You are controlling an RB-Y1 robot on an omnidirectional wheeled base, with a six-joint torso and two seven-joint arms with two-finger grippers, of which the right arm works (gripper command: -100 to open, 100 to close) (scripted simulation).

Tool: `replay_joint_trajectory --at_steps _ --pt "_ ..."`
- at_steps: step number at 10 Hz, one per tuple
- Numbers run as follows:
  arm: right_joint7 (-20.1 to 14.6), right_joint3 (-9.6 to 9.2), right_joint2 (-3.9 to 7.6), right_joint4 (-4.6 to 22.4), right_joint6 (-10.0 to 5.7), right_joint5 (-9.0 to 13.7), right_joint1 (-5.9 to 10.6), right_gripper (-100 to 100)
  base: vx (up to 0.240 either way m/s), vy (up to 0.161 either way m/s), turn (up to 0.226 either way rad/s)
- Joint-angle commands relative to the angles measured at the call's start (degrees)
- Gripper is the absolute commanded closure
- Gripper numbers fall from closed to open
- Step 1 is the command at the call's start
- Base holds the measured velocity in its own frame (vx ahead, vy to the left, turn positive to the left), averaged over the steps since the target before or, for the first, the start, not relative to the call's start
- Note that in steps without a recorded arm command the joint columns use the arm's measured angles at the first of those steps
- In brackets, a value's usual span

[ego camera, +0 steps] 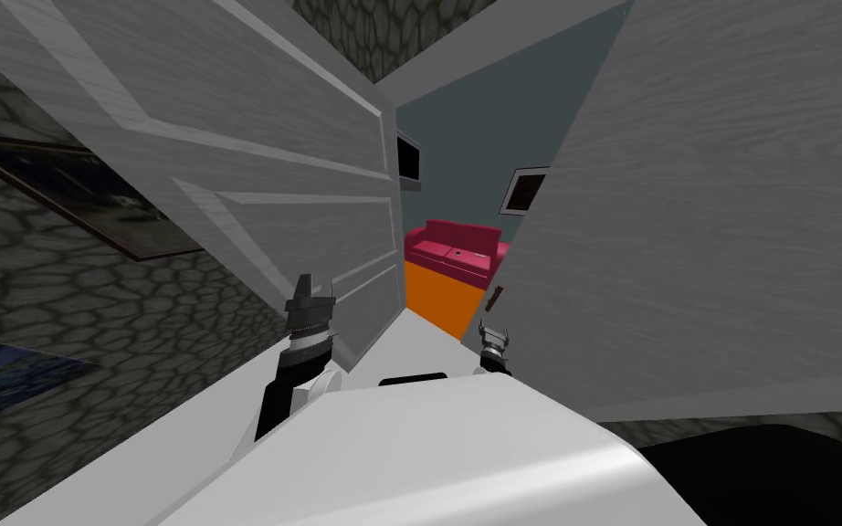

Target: Pull the door open

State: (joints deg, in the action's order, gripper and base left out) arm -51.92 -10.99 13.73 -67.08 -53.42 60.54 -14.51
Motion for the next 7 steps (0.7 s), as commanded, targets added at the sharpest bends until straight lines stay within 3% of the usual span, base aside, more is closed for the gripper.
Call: replay_joint_trajectory --at_steps 1,7 --pt "-1.5 -0.30 0.31 2.3 -1.07 1.8 0.59 -100 0.093 -0.091 0.117" --pt "-5.1 -1.20 1.15 8.2 -3.88 6.4 1.96 -100 0.067 -0.066 0.097"
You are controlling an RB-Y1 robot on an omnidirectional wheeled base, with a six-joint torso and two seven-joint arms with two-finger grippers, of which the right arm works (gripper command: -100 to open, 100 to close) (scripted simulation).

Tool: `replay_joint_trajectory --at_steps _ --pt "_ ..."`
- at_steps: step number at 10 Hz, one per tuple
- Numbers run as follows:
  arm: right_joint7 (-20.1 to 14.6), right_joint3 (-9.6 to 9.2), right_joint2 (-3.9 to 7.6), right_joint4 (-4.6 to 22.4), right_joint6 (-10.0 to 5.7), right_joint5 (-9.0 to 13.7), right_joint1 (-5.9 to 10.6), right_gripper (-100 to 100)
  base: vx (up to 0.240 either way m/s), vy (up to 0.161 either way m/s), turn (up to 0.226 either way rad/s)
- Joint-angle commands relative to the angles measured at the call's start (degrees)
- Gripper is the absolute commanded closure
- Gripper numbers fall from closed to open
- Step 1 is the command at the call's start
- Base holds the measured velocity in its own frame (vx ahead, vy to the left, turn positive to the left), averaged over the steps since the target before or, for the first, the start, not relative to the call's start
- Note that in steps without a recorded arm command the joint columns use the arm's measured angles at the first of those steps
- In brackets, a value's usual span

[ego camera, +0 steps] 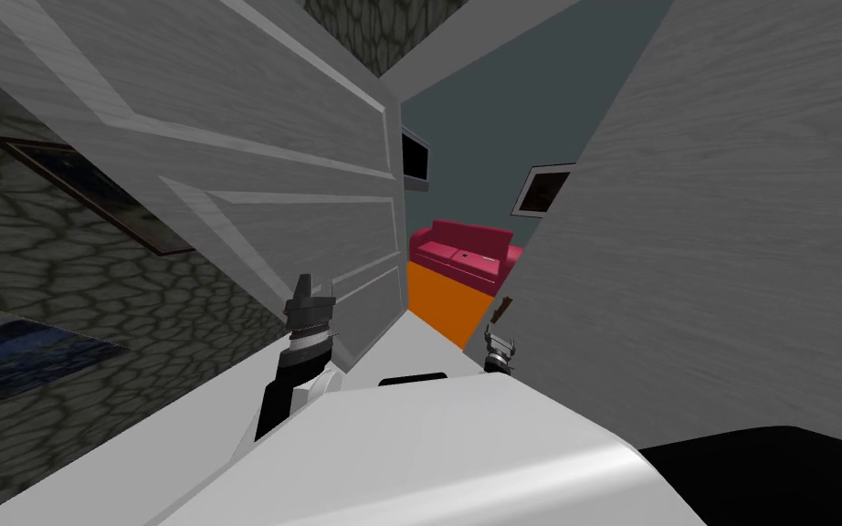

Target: Pull the door open

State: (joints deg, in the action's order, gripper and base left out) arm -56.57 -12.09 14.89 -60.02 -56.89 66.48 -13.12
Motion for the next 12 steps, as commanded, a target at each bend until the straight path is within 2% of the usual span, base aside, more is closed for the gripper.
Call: replay_joint_trajectory --at_steps 1,2,3,7,12 --pt "-0.8 -0.18 0.05 1.7 -0.65 0.9 0.69 -100 0.054 -0.053 0.060" --pt "-0.4 -0.12 -0.04 0.9 -0.40 0.6 0.36 -100 0.023 -0.021 0.011" --pt "-2.4 -0.33 1.13 1.9 -0.54 0.4 0.15 -100 0.103 0.003 -0.033" --pt "-6.0 -0.69 3.31 3.6 -0.64 0.0 -0.35 -100 0.134 -0.010 -0.021" --pt "-11.7 -1.27 6.76 6.3 -0.80 -0.7 -1.14 -100 0.095 0.000 -0.025"
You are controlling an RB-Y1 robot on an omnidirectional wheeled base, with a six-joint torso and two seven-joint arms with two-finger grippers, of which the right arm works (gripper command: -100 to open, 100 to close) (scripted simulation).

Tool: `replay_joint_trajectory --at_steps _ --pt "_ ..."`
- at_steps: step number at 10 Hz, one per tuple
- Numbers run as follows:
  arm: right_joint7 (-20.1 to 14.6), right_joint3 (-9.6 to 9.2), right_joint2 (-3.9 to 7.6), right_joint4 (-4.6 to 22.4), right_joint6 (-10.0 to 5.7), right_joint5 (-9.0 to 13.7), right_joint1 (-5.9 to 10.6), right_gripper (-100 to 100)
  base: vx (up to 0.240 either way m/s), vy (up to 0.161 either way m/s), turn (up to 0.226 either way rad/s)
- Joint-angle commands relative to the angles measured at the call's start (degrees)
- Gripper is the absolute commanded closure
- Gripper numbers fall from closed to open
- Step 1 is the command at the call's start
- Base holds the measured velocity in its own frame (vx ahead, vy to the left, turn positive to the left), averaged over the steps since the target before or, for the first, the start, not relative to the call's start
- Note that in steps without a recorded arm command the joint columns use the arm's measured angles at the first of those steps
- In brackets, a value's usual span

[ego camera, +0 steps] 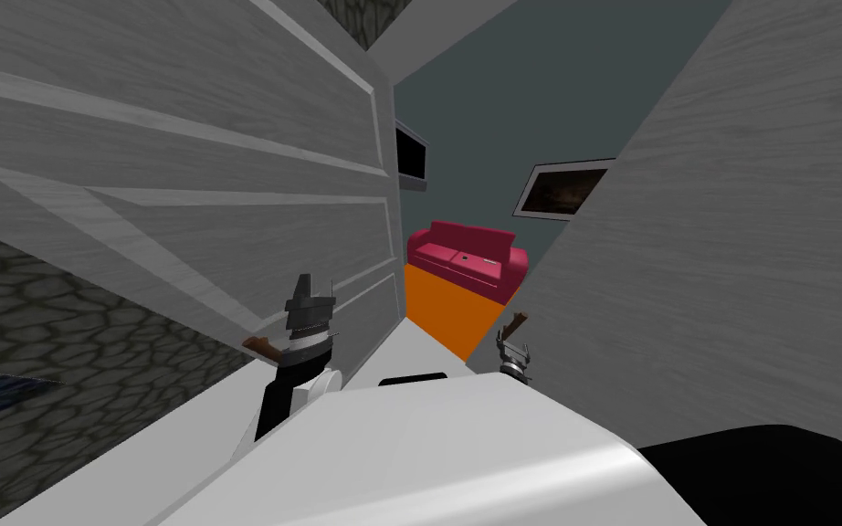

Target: Pull the door open

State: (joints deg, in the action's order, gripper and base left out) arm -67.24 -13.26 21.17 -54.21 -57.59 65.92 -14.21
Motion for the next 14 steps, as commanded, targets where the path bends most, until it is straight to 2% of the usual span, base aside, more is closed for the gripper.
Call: replay_joint_trajectory --at_steps 1,8,9,10,14 --pt "-2.2 -0.21 1.19 1.1 -0.14 -0.2 -0.21 -100 0.098 -0.019 -0.024" --pt "-9.5 -0.95 5.60 4.6 -0.33 -1.1 -1.23 -100 0.099 -0.006 -0.022" --pt "-8.9 -0.94 5.21 4.5 -0.40 -1.1 -1.08 -100 0.059 -0.007 -0.003" --pt "-8.9 -0.94 5.21 4.5 -0.40 -1.1 -1.08 100 -0.010 0.001 0.005" --pt "-8.9 -0.94 5.21 4.5 -0.40 -1.1 -1.08 100 -0.011 0.003 0.006"
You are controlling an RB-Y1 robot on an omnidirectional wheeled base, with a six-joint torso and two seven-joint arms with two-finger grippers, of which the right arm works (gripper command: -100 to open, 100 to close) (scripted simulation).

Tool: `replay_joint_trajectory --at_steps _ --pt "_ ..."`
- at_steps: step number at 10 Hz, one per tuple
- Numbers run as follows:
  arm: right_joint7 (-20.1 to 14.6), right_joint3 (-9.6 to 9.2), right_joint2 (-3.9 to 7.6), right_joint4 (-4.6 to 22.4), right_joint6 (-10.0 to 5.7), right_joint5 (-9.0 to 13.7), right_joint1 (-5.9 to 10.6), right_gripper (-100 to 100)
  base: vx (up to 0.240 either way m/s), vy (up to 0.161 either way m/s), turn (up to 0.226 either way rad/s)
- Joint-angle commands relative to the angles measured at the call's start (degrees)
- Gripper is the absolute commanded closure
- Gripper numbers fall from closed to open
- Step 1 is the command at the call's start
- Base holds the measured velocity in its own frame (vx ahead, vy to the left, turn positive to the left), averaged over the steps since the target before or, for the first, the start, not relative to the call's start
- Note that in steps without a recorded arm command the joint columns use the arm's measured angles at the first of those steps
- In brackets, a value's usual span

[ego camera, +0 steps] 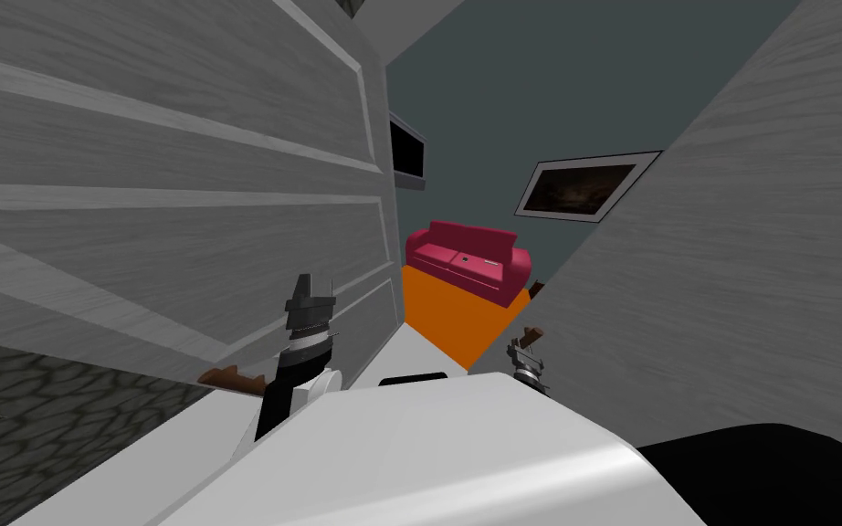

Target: Pull the door open

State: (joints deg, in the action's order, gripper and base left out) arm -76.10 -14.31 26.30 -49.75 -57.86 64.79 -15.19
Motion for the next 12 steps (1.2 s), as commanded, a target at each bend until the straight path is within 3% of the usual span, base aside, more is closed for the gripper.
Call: replay_joint_trajectory --at_steps 1,10,11,12 --pt "0.0 0.12 0.08 0.1 -0.13 0.1 -0.10 100 0.000 0.000 0.000" --pt "-2.7 -6.04 2.38 -3.4 -0.67 -4.2 -1.50 100 -0.201 0.033 0.052" --pt "-2.6 -5.65 2.27 -3.1 -0.52 -3.9 -1.37 100 -0.083 0.027 0.009" --pt "-3.2 -7.34 2.75 -3.8 -0.98 -4.9 -1.97 100 -0.198 0.016 0.063"
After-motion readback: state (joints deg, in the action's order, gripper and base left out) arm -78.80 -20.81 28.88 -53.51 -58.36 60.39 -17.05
